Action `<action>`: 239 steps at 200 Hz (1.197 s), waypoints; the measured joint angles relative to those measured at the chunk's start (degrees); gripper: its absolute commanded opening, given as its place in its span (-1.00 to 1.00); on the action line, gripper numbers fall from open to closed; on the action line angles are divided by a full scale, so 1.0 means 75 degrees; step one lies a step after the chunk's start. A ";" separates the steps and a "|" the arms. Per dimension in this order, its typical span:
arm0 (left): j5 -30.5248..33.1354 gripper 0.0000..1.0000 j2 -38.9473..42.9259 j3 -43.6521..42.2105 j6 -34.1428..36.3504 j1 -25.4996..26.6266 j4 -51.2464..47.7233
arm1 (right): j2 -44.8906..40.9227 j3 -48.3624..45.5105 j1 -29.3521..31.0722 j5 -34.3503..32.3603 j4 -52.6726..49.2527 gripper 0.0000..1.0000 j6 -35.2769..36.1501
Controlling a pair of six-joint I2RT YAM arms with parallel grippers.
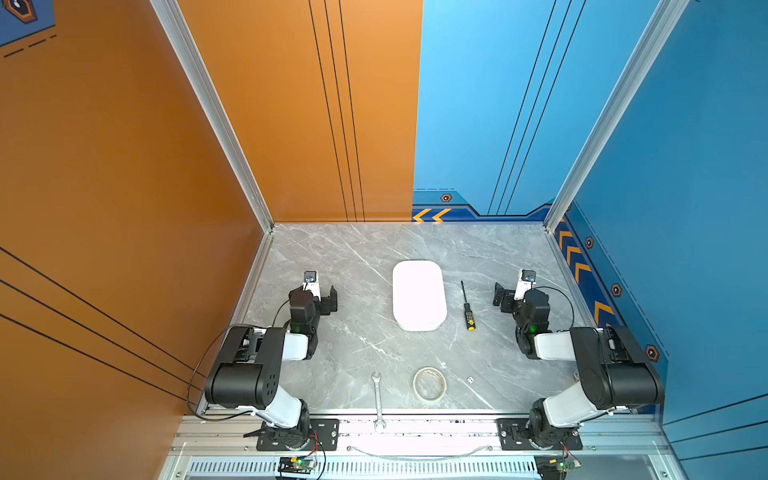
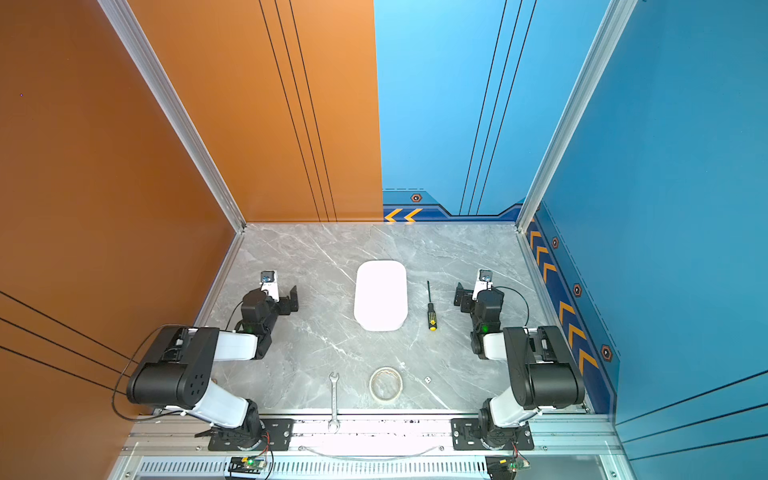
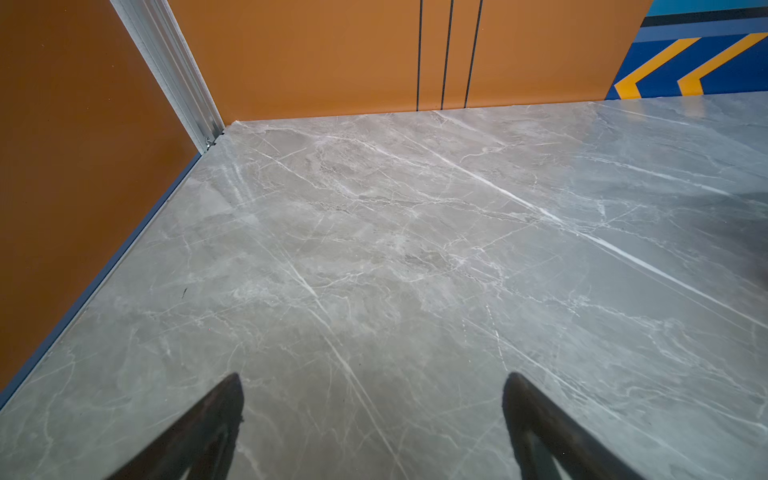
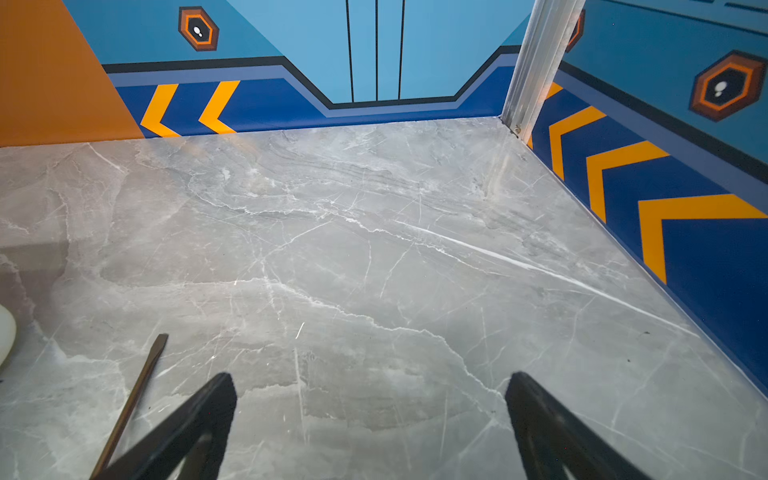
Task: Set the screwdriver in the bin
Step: 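Raise both arms from rest toward the white bin and screwdriver, then close the right gripper on the screwdriver handle while the left gripper hovers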
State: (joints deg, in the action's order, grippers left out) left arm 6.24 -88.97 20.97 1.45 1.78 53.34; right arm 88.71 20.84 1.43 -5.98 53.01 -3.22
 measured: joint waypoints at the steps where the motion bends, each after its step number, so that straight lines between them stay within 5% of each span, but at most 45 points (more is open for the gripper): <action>1: 0.0000 0.96 0.0000 0.0000 0.0000 0.0000 0.0000 | 0.0000 0.0000 0.0000 0.0000 0.0000 0.99 0.0000; 111: -0.0038 0.96 0.0146 0.0023 0.0003 -0.0003 -0.0312 | -0.0128 0.0076 0.0000 -0.0187 -0.0408 1.00 -0.0085; 173: -0.1052 0.96 0.1565 0.1361 0.0020 0.0009 -0.2789 | -0.1600 0.2020 0.0000 -0.0210 -0.3952 0.97 -0.0533; 239: -0.3485 0.96 0.1396 0.2454 -0.1760 0.0020 -0.4357 | -0.1655 0.3217 0.0023 0.1309 -0.7315 0.95 -0.1457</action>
State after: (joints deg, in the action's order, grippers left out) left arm -19.90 -78.50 39.38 -11.75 1.93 20.67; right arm 76.29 44.97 1.61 3.84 -1.85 -14.15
